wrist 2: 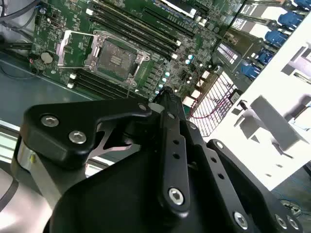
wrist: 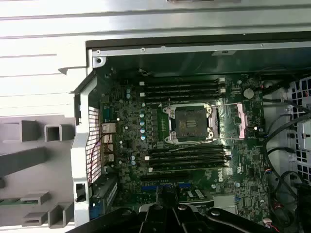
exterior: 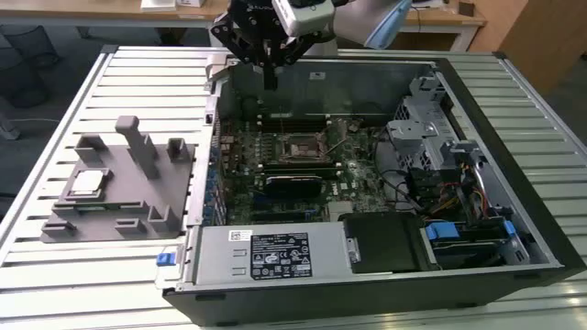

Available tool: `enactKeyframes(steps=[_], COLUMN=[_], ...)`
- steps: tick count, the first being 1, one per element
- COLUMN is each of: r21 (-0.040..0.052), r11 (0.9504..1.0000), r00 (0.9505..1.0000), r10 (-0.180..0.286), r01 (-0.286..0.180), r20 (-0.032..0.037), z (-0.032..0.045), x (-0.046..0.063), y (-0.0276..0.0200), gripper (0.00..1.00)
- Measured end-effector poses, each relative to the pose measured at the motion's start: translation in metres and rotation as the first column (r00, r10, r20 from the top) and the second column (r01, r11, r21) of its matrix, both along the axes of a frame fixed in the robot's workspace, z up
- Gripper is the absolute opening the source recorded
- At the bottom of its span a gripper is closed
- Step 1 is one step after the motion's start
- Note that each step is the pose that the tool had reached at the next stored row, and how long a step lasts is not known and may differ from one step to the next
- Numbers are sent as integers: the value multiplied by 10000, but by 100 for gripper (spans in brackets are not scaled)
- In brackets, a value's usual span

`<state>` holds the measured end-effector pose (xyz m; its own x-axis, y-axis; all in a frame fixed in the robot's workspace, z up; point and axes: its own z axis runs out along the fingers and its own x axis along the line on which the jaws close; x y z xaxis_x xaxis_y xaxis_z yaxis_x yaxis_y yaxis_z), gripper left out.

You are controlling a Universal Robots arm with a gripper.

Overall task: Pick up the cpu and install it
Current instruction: 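Reach for the cpu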

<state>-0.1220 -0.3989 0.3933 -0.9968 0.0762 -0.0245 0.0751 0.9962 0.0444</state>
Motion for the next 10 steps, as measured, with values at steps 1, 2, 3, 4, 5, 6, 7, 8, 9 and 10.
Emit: enactKeyframes(steps=[1, 2, 3, 4, 5, 6, 7, 8, 9, 10], r21=[0, 0, 0, 0, 0, -1, -1, -1, 0, 0], r11=[10000, 10000, 10000, 10000, 10000, 10000, 10000, 10000, 10000, 10000], r00=[10000, 10000, 10000, 10000, 10000, 10000, 10000, 10000, 10000, 10000], r10=[0, 0, 0, 0, 0, -1, -1, 0, 0, 0], r01=[0, 0, 0, 0, 0, 1, 1, 0, 0, 0], r20=[0, 0, 0, 0, 0, -1, 0, 0, 0, 0], z=[0, 0, 0, 0, 0, 1, 0, 0, 0, 0], x=[0, 0, 0, -1, -3, -8, -13, -18, -24, -32], y=[0, 0, 0, 0, 1, 0, 0, 0, 0, 0], gripper=[11, 11, 11, 11, 11, 11, 11, 11, 11, 11])
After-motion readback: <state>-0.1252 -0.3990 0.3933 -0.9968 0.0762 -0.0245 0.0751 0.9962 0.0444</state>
